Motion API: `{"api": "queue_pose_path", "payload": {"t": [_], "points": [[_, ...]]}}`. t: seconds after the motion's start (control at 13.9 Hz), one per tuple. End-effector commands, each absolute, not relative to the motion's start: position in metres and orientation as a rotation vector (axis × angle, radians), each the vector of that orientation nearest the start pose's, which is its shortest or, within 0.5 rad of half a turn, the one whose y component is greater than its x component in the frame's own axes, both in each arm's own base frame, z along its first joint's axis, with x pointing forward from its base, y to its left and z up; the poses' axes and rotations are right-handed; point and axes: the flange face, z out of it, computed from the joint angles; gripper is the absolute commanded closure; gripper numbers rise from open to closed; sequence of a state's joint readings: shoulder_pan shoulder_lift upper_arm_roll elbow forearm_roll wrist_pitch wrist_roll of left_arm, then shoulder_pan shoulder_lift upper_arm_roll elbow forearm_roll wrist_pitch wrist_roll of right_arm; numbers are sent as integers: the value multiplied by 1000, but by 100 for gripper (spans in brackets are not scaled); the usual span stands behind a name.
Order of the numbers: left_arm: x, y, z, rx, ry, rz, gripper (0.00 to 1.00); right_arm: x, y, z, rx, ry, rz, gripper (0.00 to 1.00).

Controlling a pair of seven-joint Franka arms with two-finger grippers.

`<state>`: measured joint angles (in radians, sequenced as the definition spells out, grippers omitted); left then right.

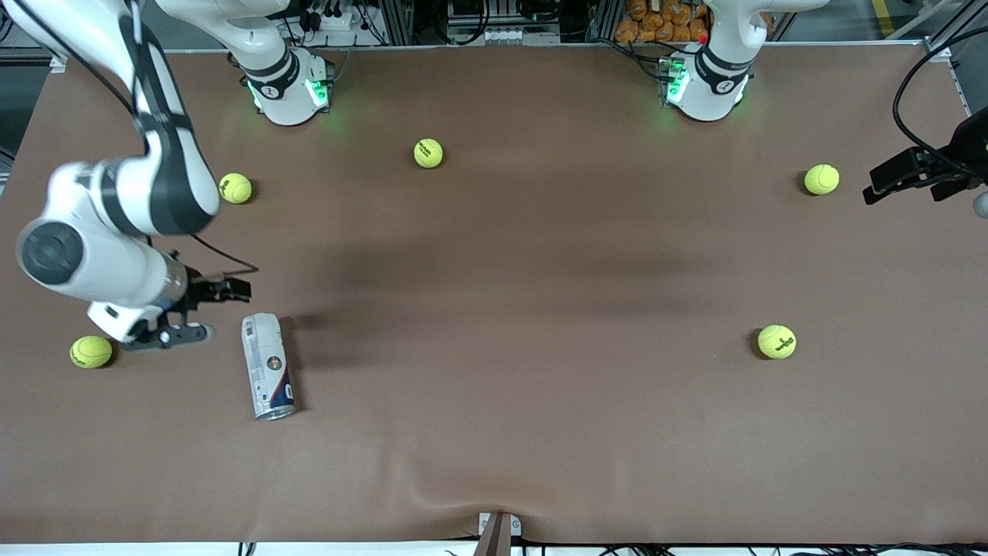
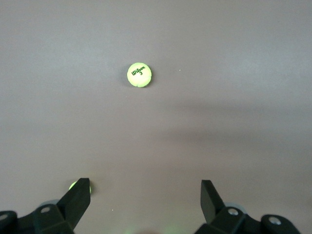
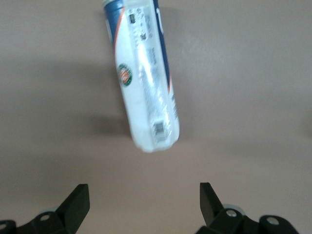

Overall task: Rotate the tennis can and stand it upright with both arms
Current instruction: 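Reach the right gripper down over the white tennis can lying flat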

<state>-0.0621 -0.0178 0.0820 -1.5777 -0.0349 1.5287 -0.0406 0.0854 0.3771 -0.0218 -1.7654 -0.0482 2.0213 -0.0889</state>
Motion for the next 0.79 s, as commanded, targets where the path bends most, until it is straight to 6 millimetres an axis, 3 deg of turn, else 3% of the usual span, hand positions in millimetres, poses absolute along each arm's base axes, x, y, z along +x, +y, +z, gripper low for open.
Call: {"api": "queue_pose_path", "payload": {"t": [0.0, 0.29, 0.72], "points": [[543, 8, 629, -3162, -86, 47, 0, 645, 38, 307, -3189, -363, 159, 0], [546, 9, 625, -3162, -89, 59, 0, 655, 42, 264, -3173, -475, 105, 0], [547, 10, 621, -3161, -91, 68, 0, 658, 48, 222, -3167, -507, 70, 0]]}}
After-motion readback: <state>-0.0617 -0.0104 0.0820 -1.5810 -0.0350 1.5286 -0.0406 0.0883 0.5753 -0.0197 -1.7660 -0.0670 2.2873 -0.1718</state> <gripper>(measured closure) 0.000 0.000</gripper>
